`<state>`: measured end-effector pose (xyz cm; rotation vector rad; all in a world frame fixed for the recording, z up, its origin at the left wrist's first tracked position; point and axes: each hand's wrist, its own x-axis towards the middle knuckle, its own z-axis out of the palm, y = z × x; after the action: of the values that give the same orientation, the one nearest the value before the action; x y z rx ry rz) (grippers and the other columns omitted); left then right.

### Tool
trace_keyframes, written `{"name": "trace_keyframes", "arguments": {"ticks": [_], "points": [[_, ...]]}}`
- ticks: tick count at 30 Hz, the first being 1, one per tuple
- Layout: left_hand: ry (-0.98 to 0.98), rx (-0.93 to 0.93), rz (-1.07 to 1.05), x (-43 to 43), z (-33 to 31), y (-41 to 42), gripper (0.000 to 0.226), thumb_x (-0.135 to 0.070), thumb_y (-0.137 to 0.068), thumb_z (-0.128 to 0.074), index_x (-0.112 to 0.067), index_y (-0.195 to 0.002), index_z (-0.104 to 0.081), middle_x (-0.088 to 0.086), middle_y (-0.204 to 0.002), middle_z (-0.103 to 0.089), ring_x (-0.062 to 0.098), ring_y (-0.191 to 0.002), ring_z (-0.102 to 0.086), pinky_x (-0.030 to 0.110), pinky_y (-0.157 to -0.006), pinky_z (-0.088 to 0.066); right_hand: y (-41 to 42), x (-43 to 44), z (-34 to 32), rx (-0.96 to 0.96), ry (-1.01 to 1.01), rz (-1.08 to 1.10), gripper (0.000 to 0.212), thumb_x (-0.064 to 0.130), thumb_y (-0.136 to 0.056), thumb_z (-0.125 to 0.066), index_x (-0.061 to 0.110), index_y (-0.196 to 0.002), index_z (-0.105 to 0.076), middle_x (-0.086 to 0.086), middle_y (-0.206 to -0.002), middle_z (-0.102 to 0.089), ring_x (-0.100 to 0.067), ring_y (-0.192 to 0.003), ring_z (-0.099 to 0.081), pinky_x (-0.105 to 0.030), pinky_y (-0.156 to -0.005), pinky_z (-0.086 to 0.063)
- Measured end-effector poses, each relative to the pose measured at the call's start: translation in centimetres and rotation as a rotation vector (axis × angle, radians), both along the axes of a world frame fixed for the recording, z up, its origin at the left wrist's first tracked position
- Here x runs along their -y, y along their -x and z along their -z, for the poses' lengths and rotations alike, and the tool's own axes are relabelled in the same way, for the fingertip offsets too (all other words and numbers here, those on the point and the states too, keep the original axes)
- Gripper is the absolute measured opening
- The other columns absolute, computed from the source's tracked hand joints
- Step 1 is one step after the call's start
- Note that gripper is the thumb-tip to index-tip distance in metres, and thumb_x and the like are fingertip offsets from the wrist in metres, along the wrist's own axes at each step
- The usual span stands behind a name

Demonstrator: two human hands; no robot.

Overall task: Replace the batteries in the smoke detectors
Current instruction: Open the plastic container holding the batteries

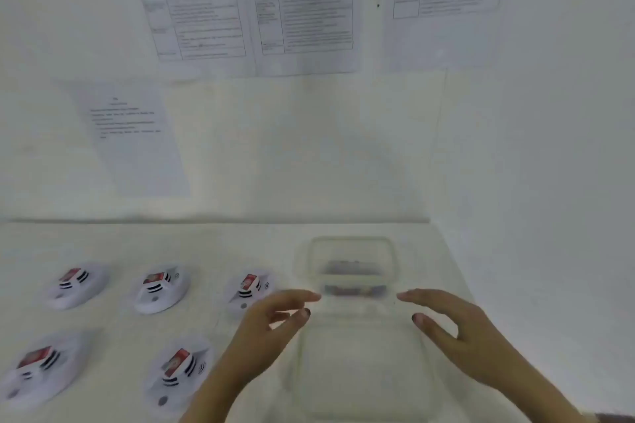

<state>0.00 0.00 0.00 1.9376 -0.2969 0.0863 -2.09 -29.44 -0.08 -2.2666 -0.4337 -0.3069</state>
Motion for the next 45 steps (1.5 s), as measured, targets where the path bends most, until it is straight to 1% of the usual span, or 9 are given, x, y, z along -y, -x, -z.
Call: {"name": "trace_keyframes", "arguments": {"ticks": [4, 8, 15, 19, 23, 29, 33, 39, 45], "points": [[-0.048, -0.150, 0.116, -0.1, 1.3, 1.0, 0.029, -0.019, -0.086, -0.070, -0.047, -0.084, -0.075, -0.036, -0.104, -0.064, -0.010, -0.107, -0.057, 0.016, -0.086, -0.047, 1.7, -0.3, 1.5, -0.177, -0.041, -0.051, 0.054, 0.088, -0.066, -0.034, 0.066, -0.113, -0.048, 0.046, -0.121, -0.045, 0.018, -0.118, -0.041, -0.001, -0.093, -0.032], [-0.040, -0.230, 0.147, -0.1, 1.2, 1.5, 0.031, -0.019, -0.087, -0.070, -0.050, -0.089, -0.073, -0.037, -0.102, -0.064, -0.012, -0.104, -0.057, 0.011, -0.085, -0.045, 2.6, -0.7, 1.7, -0.309, -0.137, -0.058, 0.032, 0.063, -0.078, -0.052, 0.073, -0.107, -0.045, 0.042, -0.092, -0.059, 0.011, -0.092, -0.057, -0.008, -0.082, -0.042], [0.037, -0.332, 0.139, -0.3, 0.8, 1.7, 0.025, -0.033, -0.070, -0.074, -0.041, -0.094, -0.076, -0.018, -0.102, -0.071, 0.000, -0.093, -0.064, 0.017, -0.080, -0.049, 2.7, -0.2, 2.3, -0.464, -0.208, -0.042, 0.059, 0.084, -0.061, -0.054, 0.059, -0.114, -0.056, -0.031, -0.115, -0.054, -0.030, -0.094, -0.065, -0.045, -0.090, -0.047], [0.096, -0.350, 0.106, -0.4, 0.9, 1.5, 0.022, -0.022, -0.072, -0.079, -0.034, -0.090, -0.079, -0.012, -0.096, -0.072, 0.006, -0.084, -0.063, 0.019, -0.064, -0.050, 2.8, -0.7, 1.3, -0.496, -0.320, -0.019, 0.033, 0.056, -0.071, -0.067, 0.051, -0.103, -0.066, -0.014, -0.103, -0.067, -0.021, -0.077, -0.064, -0.033, -0.081, -0.052], [0.189, -0.477, 0.173, -0.3, 0.5, 1.5, 0.027, -0.020, -0.067, -0.074, -0.030, -0.091, -0.079, 0.001, -0.085, -0.075, 0.011, -0.077, -0.069, 0.020, -0.063, -0.051, 2.7, -0.7, 1.2, -0.622, -0.485, -0.026, 0.029, 0.031, -0.076, -0.069, 0.042, -0.104, -0.070, 0.013, -0.111, -0.069, -0.022, -0.098, -0.065, -0.036, -0.086, -0.053], [0.319, -0.588, 0.218, -0.2, 0.9, 0.9, 0.026, -0.008, -0.066, -0.070, -0.019, -0.088, -0.079, 0.002, -0.097, -0.072, 0.020, -0.088, -0.070, 0.032, -0.073, -0.057, 2.3, -0.6, 1.7, -0.799, -0.652, -0.105, 0.065, 0.050, -0.054, -0.085, 0.030, -0.114, -0.068, -0.015, -0.116, -0.064, -0.035, -0.110, -0.058, -0.048, -0.105, -0.036], [0.371, -0.611, 0.253, -0.2, 1.0, 0.8, 0.027, -0.008, -0.062, -0.074, -0.020, -0.085, -0.078, 0.005, -0.094, -0.072, 0.019, -0.085, -0.069, 0.030, -0.068, -0.055, 2.1, -0.5, 1.5, -0.838, -0.702, -0.112, 0.043, 0.024, -0.073, -0.066, 0.019, -0.115, -0.067, -0.006, -0.114, -0.069, -0.024, -0.105, -0.065, -0.040, -0.097, -0.045], [0.363, -0.608, 0.307, -0.3, 1.2, 0.7, 0.035, -0.020, -0.056, -0.077, -0.021, -0.091, -0.077, 0.002, -0.097, -0.072, 0.019, -0.088, -0.068, 0.030, -0.070, -0.055, 2.3, -1.0, 1.8, -0.714, -0.636, -0.088, 0.070, 0.068, -0.050, -0.078, 0.030, -0.109, -0.070, -0.019, -0.094, -0.048, -0.024, -0.091, -0.038, -0.039, -0.078, -0.035], [0.381, -0.538, 0.221, -0.1, 1.4, 1.1, 0.030, -0.020, -0.063, -0.075, -0.022, -0.093, -0.072, 0.000, -0.104, -0.069, 0.022, -0.087, -0.066, 0.031, -0.062, -0.052, 2.8, -1.7, 1.0, -0.703, -0.650, -0.055, 0.025, 0.038, -0.077, -0.066, 0.031, -0.100, -0.073, -0.019, -0.079, -0.035, -0.026, -0.065, -0.024, -0.024, -0.056, -0.030]]}}
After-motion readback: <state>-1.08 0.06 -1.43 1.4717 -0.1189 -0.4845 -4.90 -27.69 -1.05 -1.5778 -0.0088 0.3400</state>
